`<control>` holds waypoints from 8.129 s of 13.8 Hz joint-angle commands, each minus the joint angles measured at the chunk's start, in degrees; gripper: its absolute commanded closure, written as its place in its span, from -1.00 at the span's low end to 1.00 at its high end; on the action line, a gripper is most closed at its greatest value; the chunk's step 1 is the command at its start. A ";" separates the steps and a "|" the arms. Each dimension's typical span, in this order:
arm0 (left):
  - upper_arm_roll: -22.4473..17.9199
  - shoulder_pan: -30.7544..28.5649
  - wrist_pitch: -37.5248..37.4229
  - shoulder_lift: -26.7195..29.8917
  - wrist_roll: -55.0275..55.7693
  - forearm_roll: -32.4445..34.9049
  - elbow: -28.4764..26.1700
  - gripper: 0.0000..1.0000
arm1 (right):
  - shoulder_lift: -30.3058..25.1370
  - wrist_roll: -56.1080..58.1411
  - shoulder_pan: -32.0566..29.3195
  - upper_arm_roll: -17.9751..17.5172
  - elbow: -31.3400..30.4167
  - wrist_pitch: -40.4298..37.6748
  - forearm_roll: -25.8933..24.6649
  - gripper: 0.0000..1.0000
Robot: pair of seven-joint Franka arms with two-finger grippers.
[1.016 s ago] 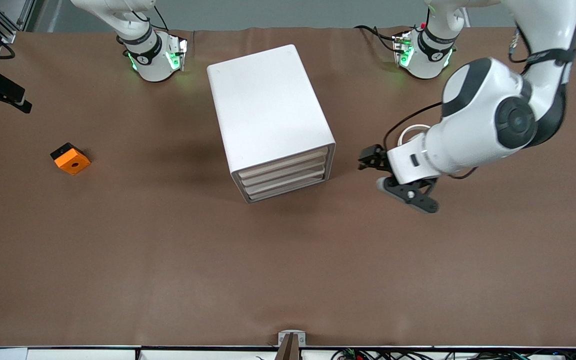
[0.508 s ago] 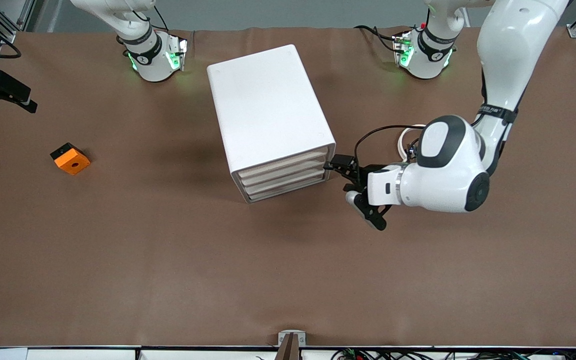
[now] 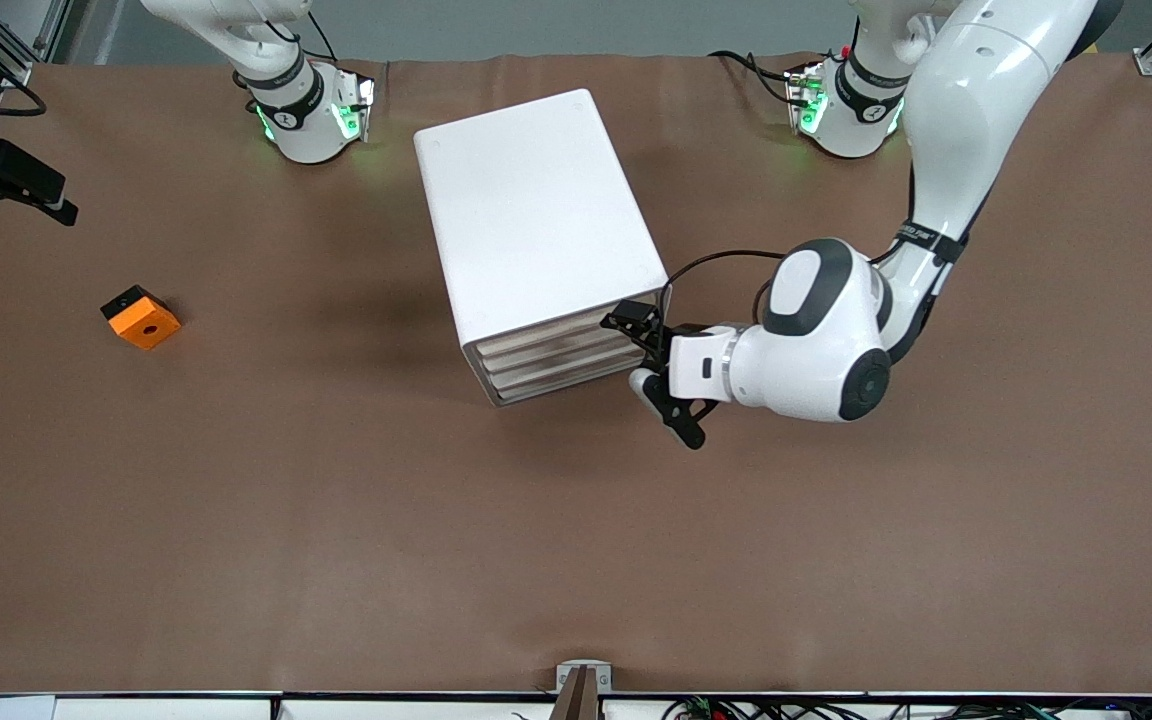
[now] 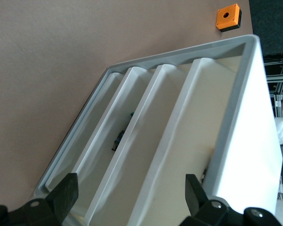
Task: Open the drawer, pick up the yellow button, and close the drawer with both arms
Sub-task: 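Grasp the drawer handle with the left gripper, then pull the drawer out of the cabinet with the left gripper, then release the drawer with the left gripper while the right gripper reaches over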
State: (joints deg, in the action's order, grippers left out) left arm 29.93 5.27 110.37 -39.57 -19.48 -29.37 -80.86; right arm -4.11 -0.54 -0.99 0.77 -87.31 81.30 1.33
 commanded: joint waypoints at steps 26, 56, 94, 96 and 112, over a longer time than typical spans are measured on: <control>0.57 0.53 -2.35 -5.61 -8.91 -11.85 0.70 -0.81 | -1.07 0.28 0.20 0.29 -0.85 0.44 0.25 -1.00; -0.04 -1.66 -7.71 -5.78 -13.39 -11.06 1.14 1.00 | -1.07 0.28 0.03 0.38 -0.93 0.18 0.25 -1.00; -15.42 -1.22 8.20 -4.47 -17.61 -3.94 8.35 1.00 | 13.84 -28.49 17.66 0.20 9.85 -1.67 8.34 -1.00; -15.42 -1.22 8.20 -4.20 -17.44 -3.94 8.35 0.44 | 17.89 -39.22 22.24 0.20 13.82 1.39 8.68 -1.00; -15.60 -1.92 4.61 8.01 0.47 21.87 7.82 -1.00 | 35.82 -78.29 38.16 0.29 33.76 14.94 11.06 -1.00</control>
State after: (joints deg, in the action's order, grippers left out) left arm 14.94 3.71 116.98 -34.06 -21.71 -11.45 -71.36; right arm 23.72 -80.26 35.51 0.16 -64.09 97.08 11.52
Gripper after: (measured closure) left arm 0.000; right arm 0.000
